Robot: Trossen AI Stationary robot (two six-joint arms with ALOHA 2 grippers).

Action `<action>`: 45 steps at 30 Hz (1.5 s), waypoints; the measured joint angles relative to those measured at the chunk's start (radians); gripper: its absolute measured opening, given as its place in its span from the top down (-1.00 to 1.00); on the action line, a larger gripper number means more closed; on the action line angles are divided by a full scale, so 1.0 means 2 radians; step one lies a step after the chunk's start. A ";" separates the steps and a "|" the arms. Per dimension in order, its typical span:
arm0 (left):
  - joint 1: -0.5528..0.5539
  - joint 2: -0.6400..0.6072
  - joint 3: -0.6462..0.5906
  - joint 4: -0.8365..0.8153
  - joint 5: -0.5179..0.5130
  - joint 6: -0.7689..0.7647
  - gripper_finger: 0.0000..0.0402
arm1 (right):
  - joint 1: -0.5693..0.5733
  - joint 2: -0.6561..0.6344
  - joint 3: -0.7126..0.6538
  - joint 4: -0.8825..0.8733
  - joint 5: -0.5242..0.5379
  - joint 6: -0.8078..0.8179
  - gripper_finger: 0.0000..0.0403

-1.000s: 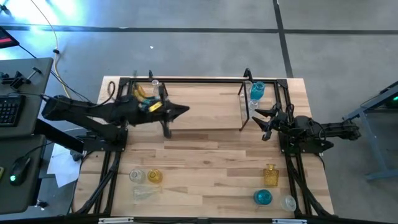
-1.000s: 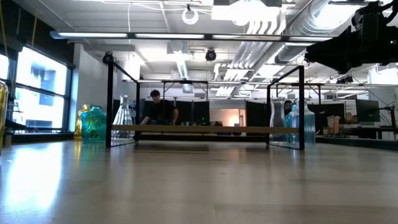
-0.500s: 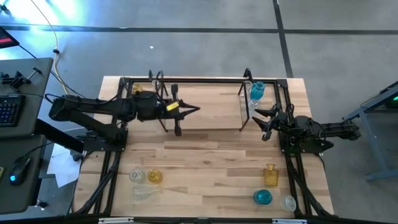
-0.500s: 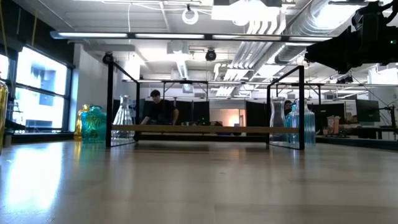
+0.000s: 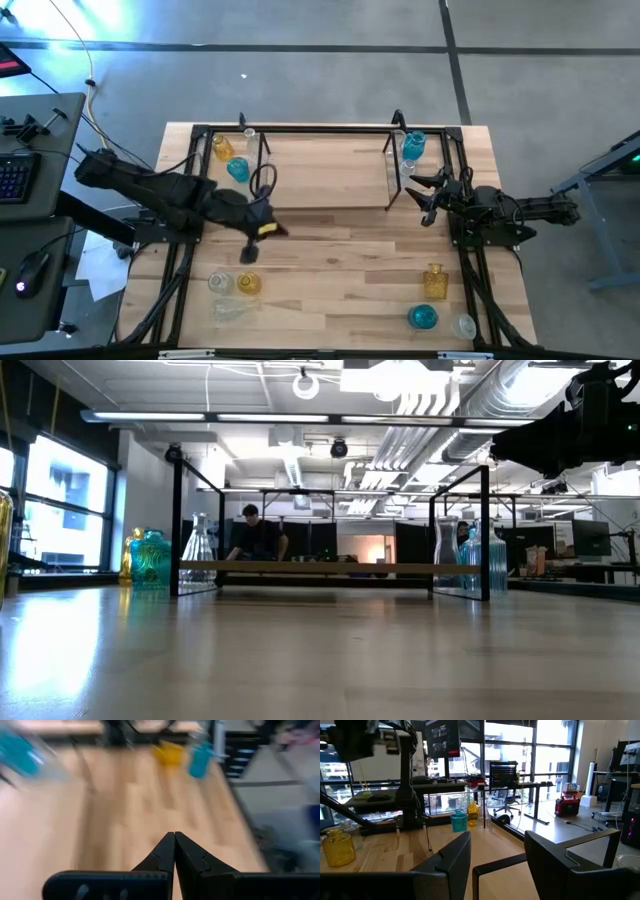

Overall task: Sort vases onto shelf
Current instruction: Put the yellow vase on the shelf

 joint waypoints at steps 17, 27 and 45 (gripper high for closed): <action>-0.075 0.015 -0.003 -0.099 0.022 -0.192 0.36 | 0.000 0.000 0.000 -0.023 0.000 0.009 0.16; -0.088 0.038 -0.003 -0.133 0.048 -0.182 0.11 | 0.000 0.004 0.000 -0.029 -0.003 0.014 0.16; -0.100 0.113 -0.003 -0.124 -0.039 -0.128 0.13 | 0.000 0.004 0.000 -0.028 -0.008 0.027 0.16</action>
